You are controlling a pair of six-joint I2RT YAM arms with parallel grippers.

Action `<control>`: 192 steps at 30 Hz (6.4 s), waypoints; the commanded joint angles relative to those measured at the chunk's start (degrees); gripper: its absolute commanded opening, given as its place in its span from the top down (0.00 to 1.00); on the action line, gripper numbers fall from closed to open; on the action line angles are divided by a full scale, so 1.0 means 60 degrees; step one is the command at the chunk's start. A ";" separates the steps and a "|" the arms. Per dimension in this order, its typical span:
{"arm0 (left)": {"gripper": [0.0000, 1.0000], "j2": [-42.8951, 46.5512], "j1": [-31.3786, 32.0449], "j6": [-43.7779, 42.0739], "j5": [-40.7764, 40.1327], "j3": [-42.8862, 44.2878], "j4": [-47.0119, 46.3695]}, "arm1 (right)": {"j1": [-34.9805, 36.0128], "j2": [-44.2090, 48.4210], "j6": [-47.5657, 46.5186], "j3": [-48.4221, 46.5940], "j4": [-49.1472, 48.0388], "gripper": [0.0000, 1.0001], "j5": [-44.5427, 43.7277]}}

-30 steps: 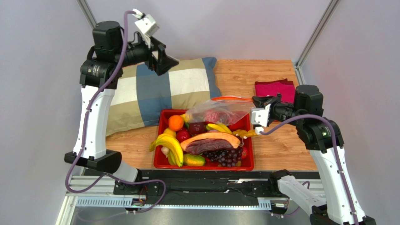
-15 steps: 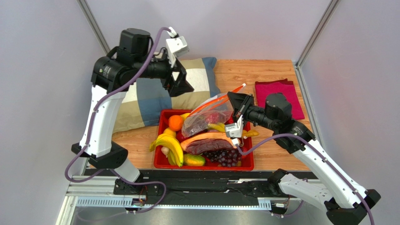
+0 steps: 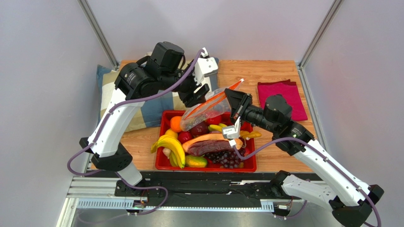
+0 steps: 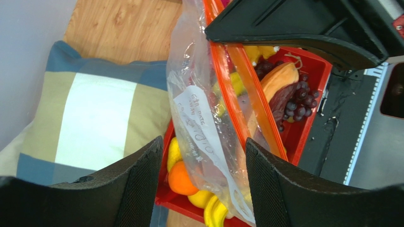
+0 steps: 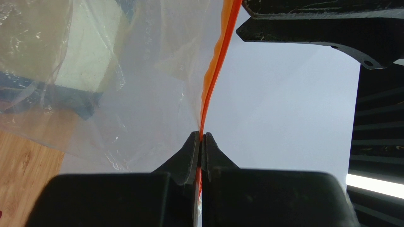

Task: Place the food in the zip-top bag and seal the zipper
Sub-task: Pick up the zipper food storage bag at the center of the board, then pick up the fake food from the bin.

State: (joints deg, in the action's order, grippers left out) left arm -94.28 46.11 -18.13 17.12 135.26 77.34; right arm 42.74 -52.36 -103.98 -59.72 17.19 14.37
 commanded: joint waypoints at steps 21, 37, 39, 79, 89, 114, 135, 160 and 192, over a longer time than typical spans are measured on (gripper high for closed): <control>0.63 -0.0605 0.0152 0.0898 -0.0216 -0.0424 0.0089 | 0.0274 -0.0385 0.0059 -0.0124 -0.1267 0.99 -0.0402; 1.00 0.2279 -0.0932 0.3959 -0.2839 -0.4596 -0.8251 | -0.0604 -0.0370 1.1487 -0.1851 -0.0069 0.00 -0.3244; 1.00 0.2456 -0.0917 0.4032 -0.3115 -0.5286 -0.9092 | -0.0941 -0.0399 1.2988 -0.2174 0.0269 0.00 -0.3435; 1.00 0.0742 -0.0695 0.5496 -0.2913 -0.6517 -1.1352 | -0.5379 -0.5541 2.3278 -0.6687 0.1206 0.87 0.2702; 0.95 0.0524 -0.1239 0.5614 -0.1365 -0.6768 -1.1162 | -0.6420 -0.5131 2.1874 -0.6247 0.1676 1.00 0.3068; 0.01 0.1199 0.1557 -0.2407 0.3051 -0.6886 -0.6466 | -0.6333 -0.4398 2.1066 -0.3801 0.1573 1.00 0.1648; 0.16 -0.3621 0.2540 -0.5709 0.2698 -0.1965 -0.0791 | -0.6318 -0.4926 2.1095 -0.3874 0.1764 1.00 0.1677; 0.39 -0.4692 0.2496 -0.6558 0.2888 -0.1362 0.0601 | -0.6318 -0.5029 2.1095 -0.4020 0.1822 1.00 0.1575; 1.00 -0.1560 0.2408 -0.5858 0.3255 0.0367 0.3135 | -0.6303 -0.5190 2.1520 -0.4152 0.1720 1.00 0.1809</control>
State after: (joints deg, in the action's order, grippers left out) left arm -109.65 60.34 -56.60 35.40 135.61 77.87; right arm 4.69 -83.40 24.25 -82.26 29.74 24.60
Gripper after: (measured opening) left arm 0.249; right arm 0.010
